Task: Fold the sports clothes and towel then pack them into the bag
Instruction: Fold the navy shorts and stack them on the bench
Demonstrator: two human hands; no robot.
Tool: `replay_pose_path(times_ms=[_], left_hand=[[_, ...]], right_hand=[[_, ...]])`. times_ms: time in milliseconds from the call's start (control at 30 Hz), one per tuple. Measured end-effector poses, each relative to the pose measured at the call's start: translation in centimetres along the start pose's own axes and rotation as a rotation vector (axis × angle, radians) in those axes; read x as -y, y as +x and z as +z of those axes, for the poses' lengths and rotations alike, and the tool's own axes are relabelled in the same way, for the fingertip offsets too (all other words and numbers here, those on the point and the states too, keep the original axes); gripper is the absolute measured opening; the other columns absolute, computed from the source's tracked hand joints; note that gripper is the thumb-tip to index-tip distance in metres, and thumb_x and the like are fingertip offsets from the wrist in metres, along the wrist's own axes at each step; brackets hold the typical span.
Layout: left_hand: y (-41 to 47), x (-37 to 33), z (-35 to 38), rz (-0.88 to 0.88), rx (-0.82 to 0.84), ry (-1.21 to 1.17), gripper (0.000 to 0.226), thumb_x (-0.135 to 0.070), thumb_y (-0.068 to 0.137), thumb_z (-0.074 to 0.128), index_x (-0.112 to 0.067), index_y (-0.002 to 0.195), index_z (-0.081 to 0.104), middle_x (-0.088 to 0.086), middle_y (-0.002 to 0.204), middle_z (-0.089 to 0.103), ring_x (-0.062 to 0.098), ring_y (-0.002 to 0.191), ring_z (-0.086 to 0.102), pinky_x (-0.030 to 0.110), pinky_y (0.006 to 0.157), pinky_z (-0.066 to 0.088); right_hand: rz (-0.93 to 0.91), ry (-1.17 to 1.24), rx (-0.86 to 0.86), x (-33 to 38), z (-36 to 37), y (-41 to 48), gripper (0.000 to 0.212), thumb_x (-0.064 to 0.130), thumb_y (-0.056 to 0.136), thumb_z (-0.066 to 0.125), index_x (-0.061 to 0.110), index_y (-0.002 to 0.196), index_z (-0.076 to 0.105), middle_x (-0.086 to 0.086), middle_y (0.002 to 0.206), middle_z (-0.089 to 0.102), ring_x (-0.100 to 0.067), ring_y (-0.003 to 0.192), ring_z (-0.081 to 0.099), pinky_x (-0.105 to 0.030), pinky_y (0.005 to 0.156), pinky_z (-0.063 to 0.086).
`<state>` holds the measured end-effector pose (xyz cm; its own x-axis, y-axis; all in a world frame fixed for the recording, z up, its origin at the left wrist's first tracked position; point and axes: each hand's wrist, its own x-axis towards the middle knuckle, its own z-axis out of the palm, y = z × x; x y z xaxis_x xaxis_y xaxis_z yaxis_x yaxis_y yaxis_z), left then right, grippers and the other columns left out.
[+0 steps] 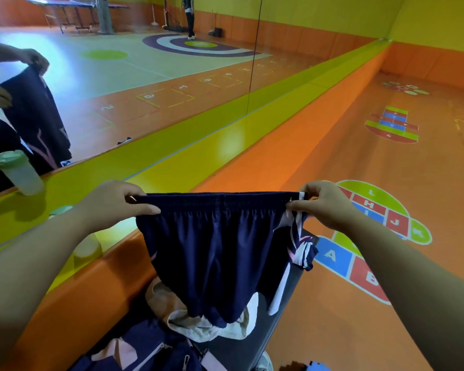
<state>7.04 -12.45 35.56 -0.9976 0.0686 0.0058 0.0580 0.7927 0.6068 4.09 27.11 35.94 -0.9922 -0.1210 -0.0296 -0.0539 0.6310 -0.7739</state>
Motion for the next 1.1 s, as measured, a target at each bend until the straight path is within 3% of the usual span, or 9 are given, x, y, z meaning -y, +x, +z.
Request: replay_pose_path(times_ms=[100, 167, 300, 400, 500, 633, 867, 967, 1100], left_hand=[[0.4, -0.5, 1.4, -0.074, -0.014, -0.166, 0.023, -0.028, 0.078, 0.074, -0.006, 0.078, 0.066, -0.001, 0.06, 0.065, 0.007, 0.051, 0.057, 0.019, 0.051, 0.045], [0.6, -0.9, 2.4, -0.145, -0.012, -0.295, 0.022, -0.021, 0.081, 0.071, -0.006, 0.089, 0.057, -0.004, 0.056, 0.066, 0.008, 0.048, 0.057, 0.017, 0.045, 0.045], [1.6, -1.0, 4.1, -0.27, -0.011, -0.278, 0.023, -0.03, 0.08, 0.073, -0.017, 0.093, 0.059, 0.005, 0.075, 0.072, 0.027, 0.072, 0.067, 0.041, 0.068, 0.054], [2.0, -1.4, 5.5, -0.346, -0.038, -0.289, 0.029, -0.034, 0.078, 0.074, -0.009, 0.088, 0.063, 0.011, 0.085, 0.067, 0.03, 0.077, 0.066, 0.043, 0.071, 0.055], [2.0, -2.3, 6.9, -0.372, -0.065, -0.336, 0.03, -0.032, 0.077, 0.075, -0.007, 0.084, 0.06, 0.012, 0.084, 0.065, 0.029, 0.072, 0.062, 0.042, 0.067, 0.052], [1.1, -4.4, 8.9, -0.34, -0.078, -0.425, 0.028, -0.027, 0.077, 0.075, -0.006, 0.085, 0.059, 0.011, 0.082, 0.067, 0.028, 0.071, 0.063, 0.033, 0.063, 0.045], [-0.5, -7.2, 11.6, -0.331, -0.031, -0.761, 0.008, -0.012, 0.085, 0.067, -0.008, 0.09, 0.062, 0.016, 0.09, 0.066, 0.022, 0.067, 0.06, 0.034, 0.062, 0.052], [-1.1, -7.7, 11.8, -0.326, -0.02, -0.796, 0.014, -0.012, 0.087, 0.064, -0.007, 0.1, 0.063, 0.017, 0.097, 0.066, 0.021, 0.068, 0.061, 0.027, 0.059, 0.056], [-1.8, -8.3, 11.2, -0.308, -0.014, -0.884, 0.019, -0.004, 0.093, 0.052, -0.007, 0.108, 0.063, 0.01, 0.087, 0.066, 0.021, 0.075, 0.067, 0.025, 0.066, 0.058]], right_hand=[[0.142, 0.184, -0.01, -0.2, 0.9, 0.7, 0.02, 0.005, 0.079, 0.071, 0.004, 0.074, 0.051, -0.002, 0.05, 0.059, -0.02, 0.051, 0.054, -0.029, 0.049, 0.043], [0.218, 0.18, -0.037, -0.6, 1.7, 1.2, 0.023, 0.007, 0.077, 0.073, 0.007, 0.075, 0.05, -0.005, 0.054, 0.055, -0.019, 0.051, 0.048, -0.028, 0.047, 0.037], [0.348, 0.154, -0.101, -1.3, 3.3, 1.6, 0.021, 0.012, 0.071, 0.074, 0.008, 0.073, 0.054, -0.011, 0.064, 0.054, -0.022, 0.058, 0.047, -0.031, 0.054, 0.037], [0.379, 0.16, -0.128, -1.4, 4.6, 1.7, 0.032, 0.014, 0.071, 0.072, 0.011, 0.056, 0.044, -0.01, 0.055, 0.042, -0.021, 0.053, 0.038, -0.031, 0.052, 0.03], [0.353, 0.165, -0.13, -1.2, 6.2, 1.4, 0.037, 0.015, 0.073, 0.071, 0.014, 0.056, 0.039, -0.011, 0.059, 0.042, -0.021, 0.056, 0.039, -0.033, 0.053, 0.03], [0.258, 0.178, -0.115, -0.1, 8.4, 0.7, 0.024, 0.023, 0.075, 0.074, 0.014, 0.076, 0.052, -0.006, 0.072, 0.06, -0.021, 0.063, 0.053, -0.031, 0.06, 0.042], [0.025, 0.287, -0.019, 1.9, 11.0, -0.8, 0.021, 0.018, 0.076, 0.076, 0.019, 0.091, 0.061, 0.004, 0.088, 0.066, -0.012, 0.083, 0.062, -0.027, 0.074, 0.048], [-0.007, 0.361, 0.092, 2.3, 11.4, -1.0, 0.032, 0.007, 0.079, 0.07, 0.018, 0.108, 0.06, 0.0, 0.108, 0.066, -0.012, 0.084, 0.066, -0.026, 0.076, 0.053], [-0.051, 0.395, 0.183, 2.3, 11.7, -1.9, 0.05, 0.007, 0.075, 0.074, 0.026, 0.116, 0.054, 0.007, 0.114, 0.062, -0.007, 0.088, 0.063, -0.02, 0.074, 0.05]])
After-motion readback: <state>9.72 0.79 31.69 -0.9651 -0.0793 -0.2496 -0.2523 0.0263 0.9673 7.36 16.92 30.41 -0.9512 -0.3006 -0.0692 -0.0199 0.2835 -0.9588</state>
